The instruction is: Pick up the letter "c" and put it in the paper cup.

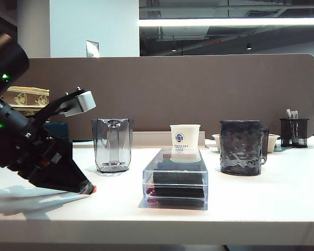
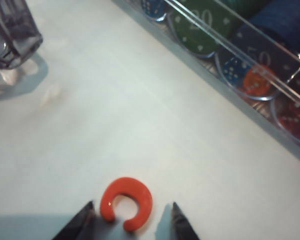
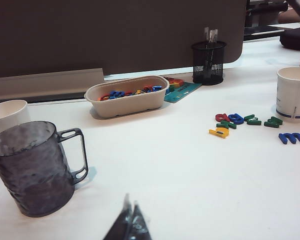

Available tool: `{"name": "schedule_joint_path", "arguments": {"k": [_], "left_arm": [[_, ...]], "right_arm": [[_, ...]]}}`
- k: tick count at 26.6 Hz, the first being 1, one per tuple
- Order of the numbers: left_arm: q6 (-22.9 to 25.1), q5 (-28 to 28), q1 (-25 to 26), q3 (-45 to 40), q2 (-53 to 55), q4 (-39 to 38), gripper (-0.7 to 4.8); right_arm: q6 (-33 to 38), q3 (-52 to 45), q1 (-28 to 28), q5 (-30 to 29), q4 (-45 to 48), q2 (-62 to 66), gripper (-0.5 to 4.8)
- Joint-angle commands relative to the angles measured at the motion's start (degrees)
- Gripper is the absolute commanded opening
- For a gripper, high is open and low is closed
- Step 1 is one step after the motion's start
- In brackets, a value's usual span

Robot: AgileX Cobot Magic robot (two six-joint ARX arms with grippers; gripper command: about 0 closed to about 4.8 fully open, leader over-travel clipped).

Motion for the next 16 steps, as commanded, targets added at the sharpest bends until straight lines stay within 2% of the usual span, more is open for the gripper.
{"name": "schedule_joint_path", "arguments": {"k": [1, 16], "left_arm": [[0.1, 0.5, 0.0, 0.5, 0.6, 0.5, 1.88], [0.0, 0.5, 0.0, 1.5, 2.5, 0.9, 1.78]], "right_arm": [[0.1, -0.4, 0.0, -0.1, 0.8, 0.0, -0.01], [0.1, -0.4, 0.0, -0.1, 0.7, 0.0, -0.01]]}}
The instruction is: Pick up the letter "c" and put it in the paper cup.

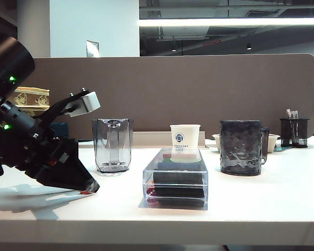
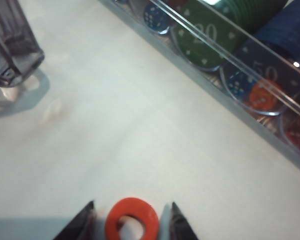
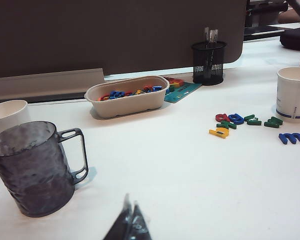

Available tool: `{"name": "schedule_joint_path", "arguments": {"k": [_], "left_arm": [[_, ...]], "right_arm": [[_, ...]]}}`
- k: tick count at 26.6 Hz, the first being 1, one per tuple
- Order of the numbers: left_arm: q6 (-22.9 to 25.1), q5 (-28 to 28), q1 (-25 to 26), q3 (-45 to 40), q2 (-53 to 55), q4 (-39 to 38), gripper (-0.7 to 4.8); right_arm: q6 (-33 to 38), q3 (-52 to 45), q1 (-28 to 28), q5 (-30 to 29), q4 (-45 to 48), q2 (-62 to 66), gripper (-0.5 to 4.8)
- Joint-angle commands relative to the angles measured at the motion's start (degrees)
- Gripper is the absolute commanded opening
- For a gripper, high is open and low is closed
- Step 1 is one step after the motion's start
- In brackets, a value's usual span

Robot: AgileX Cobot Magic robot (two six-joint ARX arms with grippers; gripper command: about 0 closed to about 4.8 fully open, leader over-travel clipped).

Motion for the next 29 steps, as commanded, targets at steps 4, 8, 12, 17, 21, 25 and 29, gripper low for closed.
{"name": "schedule_joint_path", "arguments": {"k": [4, 8, 12, 17, 21, 25, 29], "left_arm": [[0.0, 0.1, 0.0, 0.0, 0.1, -0.6, 1.07], [0.0, 0.1, 0.0, 0.0, 0.1, -0.6, 0.92], [0.0, 0.1, 0.0, 0.0, 0.1, -0.6, 0.88], [0.0, 0.1, 0.0, 0.0, 0.1, -0.5, 0.88], [0.0, 0.1, 0.0, 0.3, 0.1, -0.3, 0.88], [-0.4, 0.1, 0.0, 1.7, 0.1, -0.3, 0.88], [-1.4, 0.1, 0.0, 3.3, 0.1, -0.2, 0.88]], "right_arm": [[0.1, -0.4, 0.0, -0.1, 0.7, 0.0, -0.01], [0.1, -0.4, 0.0, -0.1, 0.7, 0.0, -0.01], [0.1, -0.4, 0.0, -0.1, 0.7, 0.0, -0.01], [0.1, -0.4, 0.0, -0.1, 0.7, 0.0, -0.01], [0.1, -0.4, 0.0, -0.1, 0.7, 0.0, -0.01], [0.1, -0.4, 0.0, -0.1, 0.7, 0.0, -0.01], [0.1, -0.4, 0.0, -0.1, 0.7, 0.0, -0.01]]}}
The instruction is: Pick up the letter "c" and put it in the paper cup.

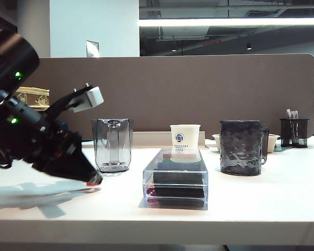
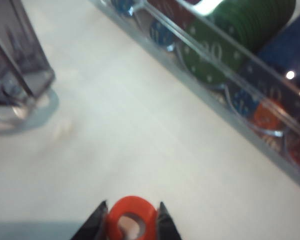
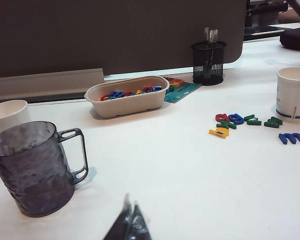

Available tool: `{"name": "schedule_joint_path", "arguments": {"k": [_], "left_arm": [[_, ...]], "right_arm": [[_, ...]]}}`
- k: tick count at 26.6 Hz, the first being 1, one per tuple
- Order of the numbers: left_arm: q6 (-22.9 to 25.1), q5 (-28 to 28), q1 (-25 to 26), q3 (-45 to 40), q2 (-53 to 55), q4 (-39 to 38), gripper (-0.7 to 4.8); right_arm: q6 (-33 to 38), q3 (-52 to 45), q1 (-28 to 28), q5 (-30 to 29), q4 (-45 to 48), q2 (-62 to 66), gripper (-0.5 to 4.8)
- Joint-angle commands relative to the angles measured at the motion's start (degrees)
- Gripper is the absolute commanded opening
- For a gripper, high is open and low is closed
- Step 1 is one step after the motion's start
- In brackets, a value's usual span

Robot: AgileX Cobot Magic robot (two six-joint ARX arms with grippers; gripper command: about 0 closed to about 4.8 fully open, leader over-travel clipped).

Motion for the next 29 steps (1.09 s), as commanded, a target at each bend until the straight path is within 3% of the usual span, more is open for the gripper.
{"name": "schedule_joint_path", "arguments": {"k": [1, 8, 18, 23, 29], "left_arm": [[-0.7, 0.1, 0.0, 1.4, -0.2, 0.7, 0.88], [-3.5, 1.0, -1.3, 4.8, -0.3, 0.7, 0.88], [-2.9, 0.4, -7.5, 9.7, -0.3, 0.5, 0.88], [-2.5, -3.7, -8.4, 13.5, -0.3, 0.5, 0.88], [1.3, -7.3, -8.4, 15.9, -0.3, 0.3, 0.88]], "right_arm": [[0.1, -0.4, 0.0, -0.1, 0.7, 0.0, -0.01], [0.1, -0.4, 0.0, -0.1, 0.7, 0.0, -0.01], [0.1, -0.4, 0.0, -0.1, 0.7, 0.0, -0.01], [0.1, -0.4, 0.0, -0.1, 0.7, 0.0, -0.01], [0.1, -0.4, 0.0, -0.1, 0.7, 0.0, -0.01]]}}
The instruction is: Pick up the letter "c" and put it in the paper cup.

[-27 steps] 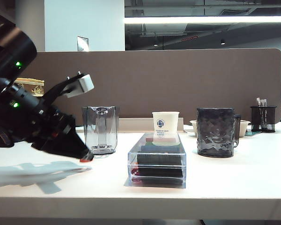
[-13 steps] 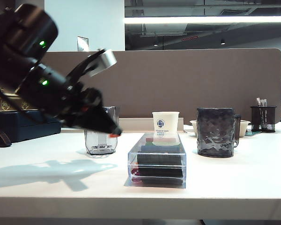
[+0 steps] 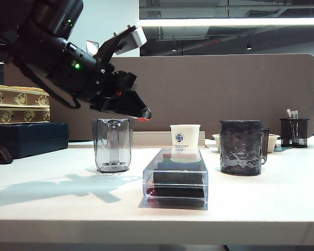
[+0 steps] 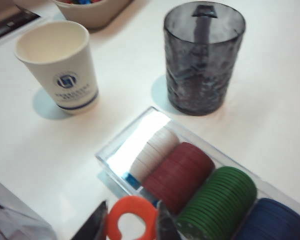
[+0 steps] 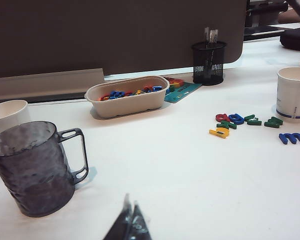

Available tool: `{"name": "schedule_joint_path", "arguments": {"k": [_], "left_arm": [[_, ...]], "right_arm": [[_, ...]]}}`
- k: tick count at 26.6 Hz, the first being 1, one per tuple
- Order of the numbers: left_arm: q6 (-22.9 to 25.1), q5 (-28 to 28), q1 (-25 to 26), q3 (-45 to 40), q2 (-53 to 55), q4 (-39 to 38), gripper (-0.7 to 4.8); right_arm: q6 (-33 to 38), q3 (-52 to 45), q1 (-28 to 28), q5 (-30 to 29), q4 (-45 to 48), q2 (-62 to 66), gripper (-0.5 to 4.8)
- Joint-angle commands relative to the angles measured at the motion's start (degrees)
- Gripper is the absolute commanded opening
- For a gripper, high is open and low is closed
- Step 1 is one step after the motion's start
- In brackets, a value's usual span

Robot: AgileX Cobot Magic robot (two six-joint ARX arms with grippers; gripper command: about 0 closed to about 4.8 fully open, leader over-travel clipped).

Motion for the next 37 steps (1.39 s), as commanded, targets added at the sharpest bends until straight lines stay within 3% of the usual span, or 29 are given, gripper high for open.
{"name": "schedule_joint_path", "arguments": {"k": [1, 17, 37], "left_arm": [[2.5, -1.5, -0.1, 1.4, -0.2, 0.4, 0.88], [5.6, -2.7, 0.0, 11.7, 3.9, 0.4, 0.89], [5.7, -2.8, 0.0, 31.8, 20.5, -0.7, 0.89]], "right_arm": [[0.1, -0.4, 0.0, -0.1, 0.7, 0.0, -0.01], [0.1, -0.4, 0.0, -0.1, 0.7, 0.0, -0.01], [0.1, -0.4, 0.0, -0.1, 0.7, 0.0, -0.01]]}}
